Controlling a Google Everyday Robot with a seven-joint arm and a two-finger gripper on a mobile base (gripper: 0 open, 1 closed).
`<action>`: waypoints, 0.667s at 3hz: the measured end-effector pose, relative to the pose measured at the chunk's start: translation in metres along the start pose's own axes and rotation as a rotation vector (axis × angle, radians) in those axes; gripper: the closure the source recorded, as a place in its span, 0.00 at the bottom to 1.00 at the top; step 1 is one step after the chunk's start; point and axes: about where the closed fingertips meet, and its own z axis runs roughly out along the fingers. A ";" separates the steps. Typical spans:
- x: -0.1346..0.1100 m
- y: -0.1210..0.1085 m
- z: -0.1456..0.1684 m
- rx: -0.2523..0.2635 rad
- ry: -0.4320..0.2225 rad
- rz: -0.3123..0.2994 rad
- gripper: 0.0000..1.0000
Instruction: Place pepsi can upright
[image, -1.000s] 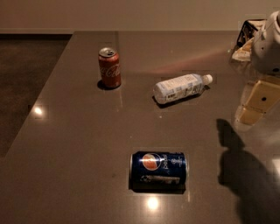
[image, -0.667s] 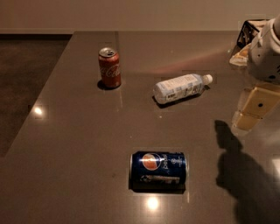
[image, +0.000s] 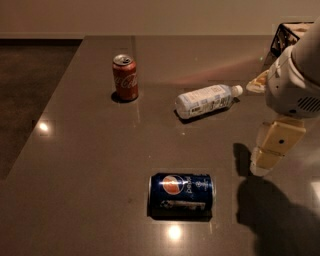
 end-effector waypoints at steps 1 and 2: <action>0.000 0.000 0.000 0.000 0.000 0.000 0.00; -0.003 0.018 -0.005 -0.081 -0.042 -0.004 0.00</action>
Offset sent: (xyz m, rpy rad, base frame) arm -0.0626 0.0175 0.0097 0.1869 0.2507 0.1058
